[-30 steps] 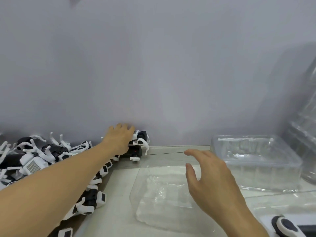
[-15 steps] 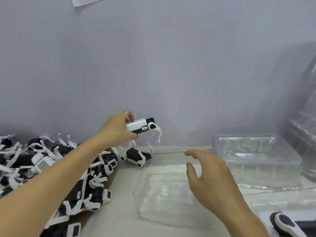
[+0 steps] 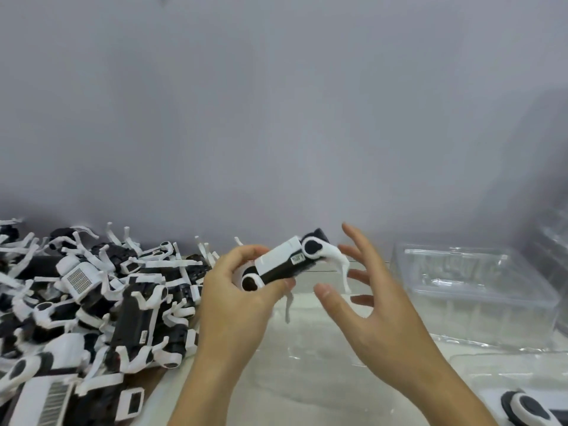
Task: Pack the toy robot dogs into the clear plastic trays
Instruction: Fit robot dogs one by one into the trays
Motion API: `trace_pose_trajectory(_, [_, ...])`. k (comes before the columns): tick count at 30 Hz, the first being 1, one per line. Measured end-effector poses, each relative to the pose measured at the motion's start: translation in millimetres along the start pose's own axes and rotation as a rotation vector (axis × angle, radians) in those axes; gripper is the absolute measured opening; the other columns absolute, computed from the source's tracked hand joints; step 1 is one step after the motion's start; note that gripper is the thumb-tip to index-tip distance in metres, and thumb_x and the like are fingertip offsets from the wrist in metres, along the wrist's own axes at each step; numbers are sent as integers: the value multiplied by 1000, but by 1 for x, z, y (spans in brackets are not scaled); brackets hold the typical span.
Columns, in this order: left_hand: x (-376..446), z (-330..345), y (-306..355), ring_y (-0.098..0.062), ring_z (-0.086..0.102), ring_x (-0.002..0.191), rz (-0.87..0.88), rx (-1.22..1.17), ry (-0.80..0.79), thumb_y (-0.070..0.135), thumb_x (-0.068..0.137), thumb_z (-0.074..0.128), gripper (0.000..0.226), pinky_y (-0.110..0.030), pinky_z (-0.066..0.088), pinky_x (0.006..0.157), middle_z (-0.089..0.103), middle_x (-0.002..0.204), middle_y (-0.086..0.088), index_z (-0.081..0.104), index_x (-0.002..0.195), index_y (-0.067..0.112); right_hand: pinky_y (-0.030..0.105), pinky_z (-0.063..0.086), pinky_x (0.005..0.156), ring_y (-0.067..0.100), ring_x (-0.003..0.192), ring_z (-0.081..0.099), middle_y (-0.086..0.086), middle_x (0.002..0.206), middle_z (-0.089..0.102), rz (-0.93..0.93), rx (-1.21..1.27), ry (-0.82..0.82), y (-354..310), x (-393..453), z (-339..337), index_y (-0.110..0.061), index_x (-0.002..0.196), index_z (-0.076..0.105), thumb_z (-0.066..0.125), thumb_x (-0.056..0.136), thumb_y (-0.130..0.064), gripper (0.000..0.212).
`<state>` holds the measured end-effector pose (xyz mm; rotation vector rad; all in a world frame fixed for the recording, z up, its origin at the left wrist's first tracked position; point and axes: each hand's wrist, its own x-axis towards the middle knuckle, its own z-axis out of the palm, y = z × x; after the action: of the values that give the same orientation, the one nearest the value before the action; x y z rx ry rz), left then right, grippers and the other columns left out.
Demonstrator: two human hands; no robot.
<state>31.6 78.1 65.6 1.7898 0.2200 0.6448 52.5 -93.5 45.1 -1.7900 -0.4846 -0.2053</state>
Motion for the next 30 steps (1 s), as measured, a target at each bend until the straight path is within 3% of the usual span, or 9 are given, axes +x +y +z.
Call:
trace_pose_trajectory(5, [2,1,-11,0,63,97,51,96,-75,3,58,88,47,-7,44,76,59,108,10,76,91,34,4,37,94,-13,123,43,-38,129,47,-132,-143,-30,5,0,8,-55,134,45,72,84,-34,61])
trace_pose_trajectory(8, [0,8,-12,0,63,97,76,82,-103,2,57,90,50,-9,46,78,59,105,11,75,93,35,15,41,97,0,121,48,-30,127,48,-161,-341,-2,8,1,10,-47,131,52,74,84,-23,57])
trace_pose_trajectory(12, [-2,12,-12,2,58,104,176,96,-227,24,66,89,53,-12,45,84,59,109,16,66,109,43,23,43,83,6,100,55,-24,110,55,-168,-541,139,14,4,6,-41,123,61,79,79,-21,52])
trace_pose_trajectory(15, [3,7,-14,1,61,107,111,-95,-230,39,83,70,34,-13,48,87,66,111,15,64,116,36,21,47,76,-3,91,55,-27,100,60,-110,-479,218,19,6,-2,-41,114,65,84,74,-19,49])
trace_pose_trajectory(18, [10,0,-29,4,62,95,43,32,-88,25,96,62,10,-9,45,77,70,99,16,66,103,31,20,47,70,-7,87,56,-30,89,61,-36,-392,251,23,7,-8,-49,101,61,82,76,-23,42])
trace_pose_trajectory(20, [9,-1,-43,3,60,100,-57,166,-169,16,97,59,19,-8,43,78,67,107,19,66,107,31,16,41,66,-4,81,59,-29,86,61,13,-340,243,24,8,-7,-52,93,58,80,76,-26,37])
trace_pose_trajectory(23, [2,0,-53,1,54,116,-172,192,-288,1,96,47,50,-12,42,84,54,131,20,56,131,36,25,46,66,1,77,59,-22,80,63,70,-334,213,23,5,-1,-49,92,59,78,77,-30,31])
trace_pose_trajectory(27, [-3,0,-46,10,54,63,-237,206,-324,1,94,41,57,-2,40,54,51,128,15,48,135,40,36,50,75,0,81,57,-24,77,62,113,-336,146,18,1,11,-45,96,60,78,77,-32,29])
trace_pose_trajectory(30, [-9,-9,-48,6,58,65,-278,187,-347,3,92,44,60,-4,42,53,50,123,18,46,134,45,36,46,84,-5,86,54,-29,78,60,123,-367,109,15,-2,13,-45,96,59,77,78,-34,28])
